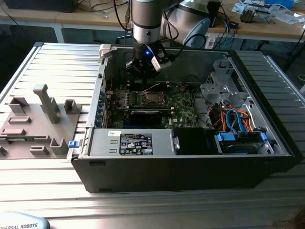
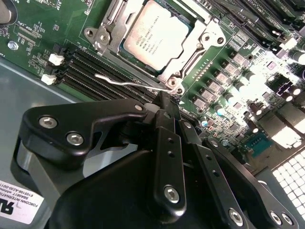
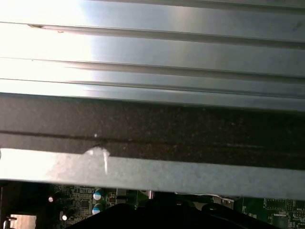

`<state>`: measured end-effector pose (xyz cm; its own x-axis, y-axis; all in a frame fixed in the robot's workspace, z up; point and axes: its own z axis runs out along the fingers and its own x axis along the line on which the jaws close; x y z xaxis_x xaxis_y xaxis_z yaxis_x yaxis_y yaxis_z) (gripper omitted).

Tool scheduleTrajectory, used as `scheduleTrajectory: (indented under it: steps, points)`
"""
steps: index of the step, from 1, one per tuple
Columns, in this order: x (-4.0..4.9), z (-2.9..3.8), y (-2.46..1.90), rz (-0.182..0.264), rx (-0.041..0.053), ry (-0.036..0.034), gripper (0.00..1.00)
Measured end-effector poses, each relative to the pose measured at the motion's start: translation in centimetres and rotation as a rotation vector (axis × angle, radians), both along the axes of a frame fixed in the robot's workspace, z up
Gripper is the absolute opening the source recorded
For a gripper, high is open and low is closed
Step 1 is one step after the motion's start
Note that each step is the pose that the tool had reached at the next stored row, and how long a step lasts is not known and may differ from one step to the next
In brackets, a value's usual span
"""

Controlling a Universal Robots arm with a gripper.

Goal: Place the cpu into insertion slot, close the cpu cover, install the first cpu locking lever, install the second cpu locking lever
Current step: 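Install the first cpu locking lever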

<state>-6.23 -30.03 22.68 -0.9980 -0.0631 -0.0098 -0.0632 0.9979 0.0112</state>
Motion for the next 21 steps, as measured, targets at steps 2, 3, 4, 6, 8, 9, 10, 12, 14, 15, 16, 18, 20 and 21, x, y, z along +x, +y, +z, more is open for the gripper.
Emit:
scheduleTrajectory:
  steps: [2,3,4,6,8,9,10,12,14,15,16,18,20,21]
  points:
    - [0.00,-0.05,0.00,0.000,0.0000,0.0000,0.11]
    - [0.00,-0.10,0.00,0.000,-0.0001,0.0000,0.11]
    - [0.00,-0.13,0.00,0.000,0.0000,0.0001,0.11]
    - [0.00,-0.17,0.00,0.000,0.0000,0.0000,0.11]
    - [0.00,-0.21,0.00,0.000,0.0000,0.0000,0.11]
    - [0.00,-0.25,0.00,0.000,0.0000,0.0000,0.11]
    - [0.00,-0.28,0.00,0.000,-0.0001,0.0000,0.11]
    - [0.00,-0.31,0.00,0.000,0.0000,0.0000,0.11]
    - [0.00,-0.37,0.00,0.000,0.0000,0.0000,0.11]
    - [0.00,-0.39,0.00,0.000,-0.0001,0.0000,0.11]
    - [0.00,-0.41,0.00,0.000,0.0000,0.0000,0.11]
    - [0.00,-0.85,0.00,0.000,0.0000,0.0000,0.11]
    - [0.00,-0.87,0.00,0.000,0.0000,0.0000,0.11]
    - [0.00,-0.89,0.00,0.000,0.0000,0.0000,0.11]
